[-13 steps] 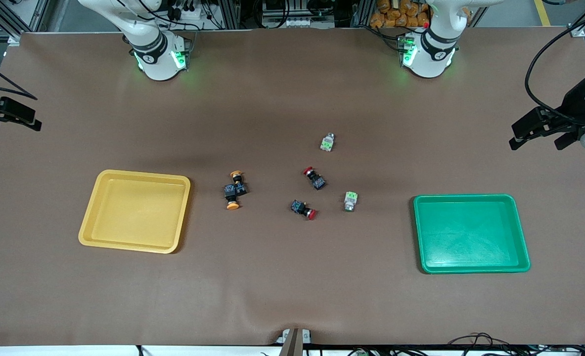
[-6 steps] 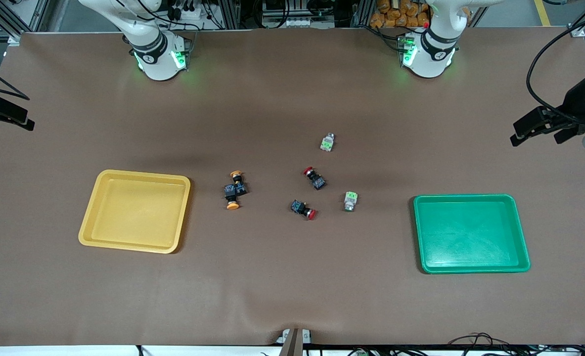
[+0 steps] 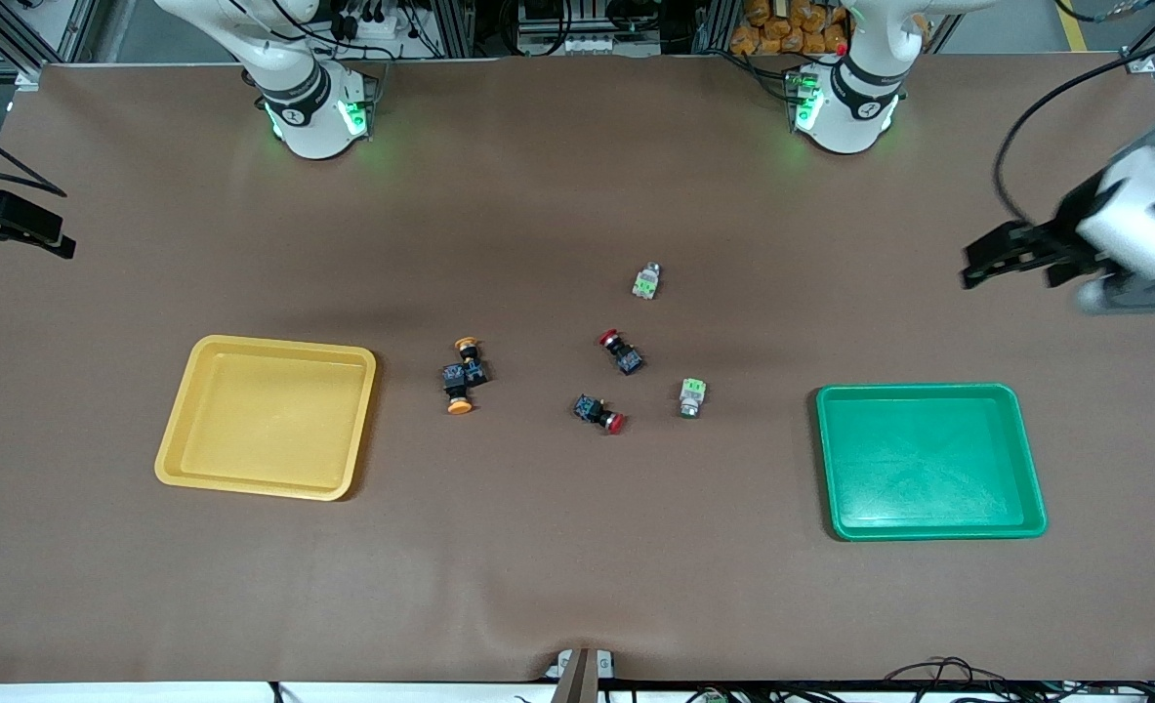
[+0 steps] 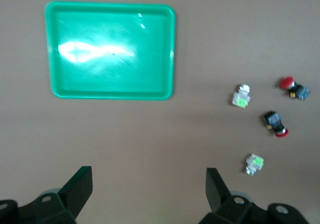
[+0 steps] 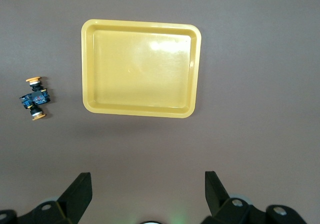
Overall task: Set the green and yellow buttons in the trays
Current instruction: 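Move the left gripper over the green-capped white button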
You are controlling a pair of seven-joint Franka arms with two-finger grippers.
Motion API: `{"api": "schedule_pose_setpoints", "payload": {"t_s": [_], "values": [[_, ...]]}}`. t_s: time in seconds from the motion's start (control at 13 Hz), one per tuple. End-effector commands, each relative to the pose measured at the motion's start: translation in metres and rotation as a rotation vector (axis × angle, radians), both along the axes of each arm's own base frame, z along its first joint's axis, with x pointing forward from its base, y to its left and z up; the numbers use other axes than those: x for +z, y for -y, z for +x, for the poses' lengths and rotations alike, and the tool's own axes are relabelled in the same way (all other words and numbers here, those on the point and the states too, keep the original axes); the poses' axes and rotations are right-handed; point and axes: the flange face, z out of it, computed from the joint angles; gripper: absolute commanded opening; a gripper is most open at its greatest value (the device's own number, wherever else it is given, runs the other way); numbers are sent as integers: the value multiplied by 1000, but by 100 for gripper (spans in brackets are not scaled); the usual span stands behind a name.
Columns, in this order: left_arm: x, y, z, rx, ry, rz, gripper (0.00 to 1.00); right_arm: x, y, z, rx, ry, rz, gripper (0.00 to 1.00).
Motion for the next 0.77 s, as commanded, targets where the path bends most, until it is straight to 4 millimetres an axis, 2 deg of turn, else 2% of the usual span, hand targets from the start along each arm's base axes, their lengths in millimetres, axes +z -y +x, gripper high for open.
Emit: {"api": "schedule_pose_setpoints", "payload": {"t_s": [0.0,0.23,0.46,0.69], "values": [[-25,26,10,-24,-52,-18,100,7,-1,-1,11,9,-10,100],[-60,60,22,-76,-81,-23,100,5,-1,0,11,6,-7,100],[-83,76,29,-97,-91,-29,100,2,-1,2,13,8,-9,100],[-123,92,44,-108,-102,-36,100,0,0,4,14,6,-9,100]]}}
